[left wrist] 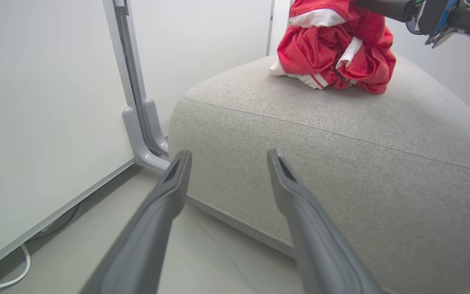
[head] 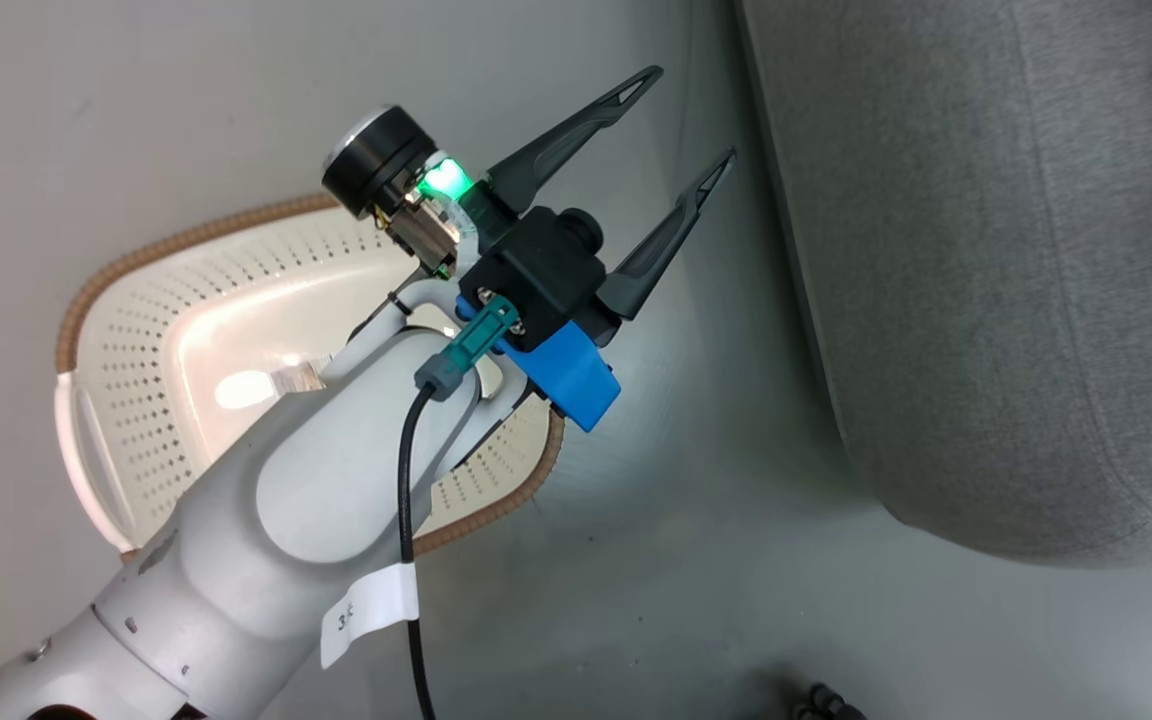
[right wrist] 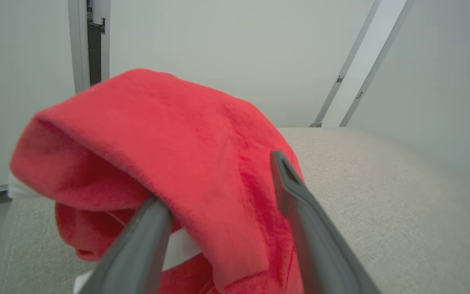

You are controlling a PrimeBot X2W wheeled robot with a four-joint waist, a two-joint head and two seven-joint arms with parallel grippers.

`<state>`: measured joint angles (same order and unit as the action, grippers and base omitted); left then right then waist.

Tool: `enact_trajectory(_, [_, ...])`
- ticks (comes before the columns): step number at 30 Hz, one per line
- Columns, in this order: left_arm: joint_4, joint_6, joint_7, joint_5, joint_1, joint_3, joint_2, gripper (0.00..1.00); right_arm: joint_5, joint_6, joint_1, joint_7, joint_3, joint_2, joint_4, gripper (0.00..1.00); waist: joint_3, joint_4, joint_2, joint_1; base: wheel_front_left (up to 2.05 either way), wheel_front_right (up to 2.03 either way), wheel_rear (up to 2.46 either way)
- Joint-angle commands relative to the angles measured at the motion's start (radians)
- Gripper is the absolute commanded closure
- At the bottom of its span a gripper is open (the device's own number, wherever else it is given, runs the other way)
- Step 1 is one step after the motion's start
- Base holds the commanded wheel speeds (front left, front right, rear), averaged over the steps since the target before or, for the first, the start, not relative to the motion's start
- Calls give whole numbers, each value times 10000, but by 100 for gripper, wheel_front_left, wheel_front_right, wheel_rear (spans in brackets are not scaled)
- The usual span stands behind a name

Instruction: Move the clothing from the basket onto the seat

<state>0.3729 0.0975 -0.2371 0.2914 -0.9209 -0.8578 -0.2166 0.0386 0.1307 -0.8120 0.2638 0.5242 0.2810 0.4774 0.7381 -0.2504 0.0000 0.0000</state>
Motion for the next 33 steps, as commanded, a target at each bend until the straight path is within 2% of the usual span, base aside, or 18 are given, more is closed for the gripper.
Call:
enact_trajectory(1, [57,-89,-104,75,128,78,20,0,-54,-1,374,12,-96,-85,-327,0,-401,15,0,0,0,0,0])
enact_trajectory(7, [320,-276,-256,338,699,364,148,0,46,1,1867,12,-875,-380,-1479,0,-1514,126,0,0,0,0,0])
enact_trajectory(13, [73,-562,-285,573,1537,1156,268,0,86,1,2955,12,-1830,-685,-2519,0,-2723,435,0,0,0,0,0])
enact_trajectory(19, [-465,-790,-290,464,2542,2373,366,0,46,1,3634,11,-2928,-875,-3144,0,-3730,971,0,0,0,0,0])
enact_trajectory(24, [-708,-758,-291,274,3575,3604,459,0,195,1,4181,11,-3675,-1118,-3428,0,-4602,1542,0,0,0,0,0])
enact_trajectory(33, [-868,-711,-292,-151,5128,5422,780,0,292,1,5126,11,-4529,-1512,-3482,0,-5638,2132,0,0,0,0,0])
